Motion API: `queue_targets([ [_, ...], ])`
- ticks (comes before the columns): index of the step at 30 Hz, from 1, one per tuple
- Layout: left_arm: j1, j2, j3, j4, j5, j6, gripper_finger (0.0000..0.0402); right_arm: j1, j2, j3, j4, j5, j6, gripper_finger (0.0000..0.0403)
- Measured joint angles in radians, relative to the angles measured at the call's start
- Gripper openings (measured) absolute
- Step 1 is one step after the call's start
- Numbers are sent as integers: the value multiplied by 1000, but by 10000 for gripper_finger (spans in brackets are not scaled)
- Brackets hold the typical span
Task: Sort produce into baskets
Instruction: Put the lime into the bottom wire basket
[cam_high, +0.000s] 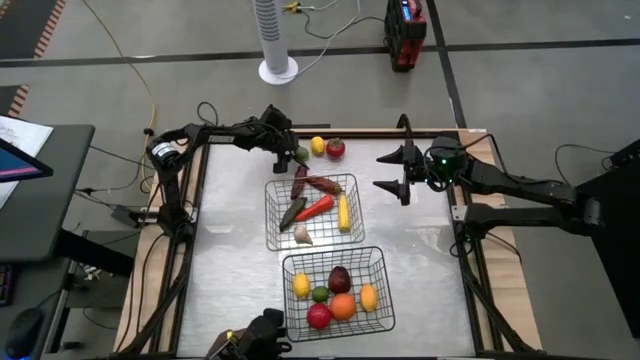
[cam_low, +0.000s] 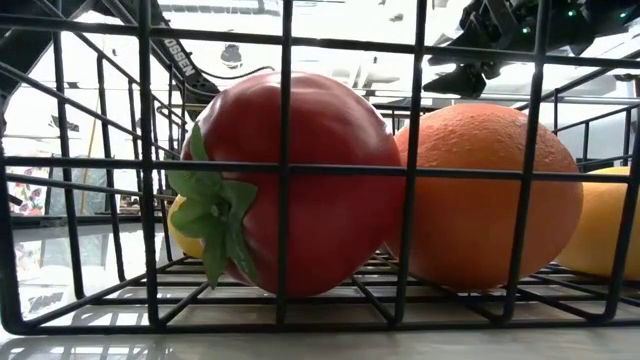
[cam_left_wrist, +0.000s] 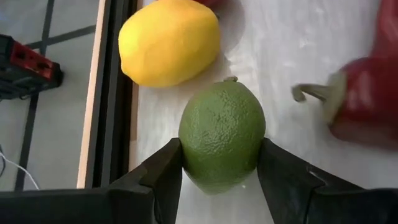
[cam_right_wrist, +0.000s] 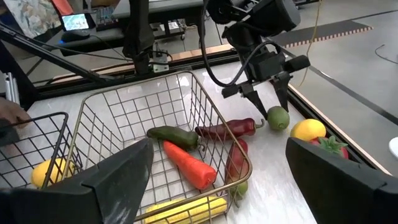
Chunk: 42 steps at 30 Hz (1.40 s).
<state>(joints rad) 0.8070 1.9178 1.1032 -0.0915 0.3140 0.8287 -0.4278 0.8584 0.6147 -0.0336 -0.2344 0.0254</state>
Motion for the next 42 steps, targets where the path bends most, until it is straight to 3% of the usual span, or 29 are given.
queue_targets([
  [15, 0, -111, -1, -188, -93, -24, 169, 0, 0, 0, -6, 0, 0, 393],
  [25, -2, -263, -1, -237, -85, -78, 169, 0, 0, 0, -13, 0, 0, 393],
  [37, -50, -409, -1, -298, 88, -203, 169, 0, 0, 0, -17, 0, -5, 393],
  [42, -101, -417, -1, -318, 229, -291, 169, 0, 0, 0, -18, 0, -8, 393],
])
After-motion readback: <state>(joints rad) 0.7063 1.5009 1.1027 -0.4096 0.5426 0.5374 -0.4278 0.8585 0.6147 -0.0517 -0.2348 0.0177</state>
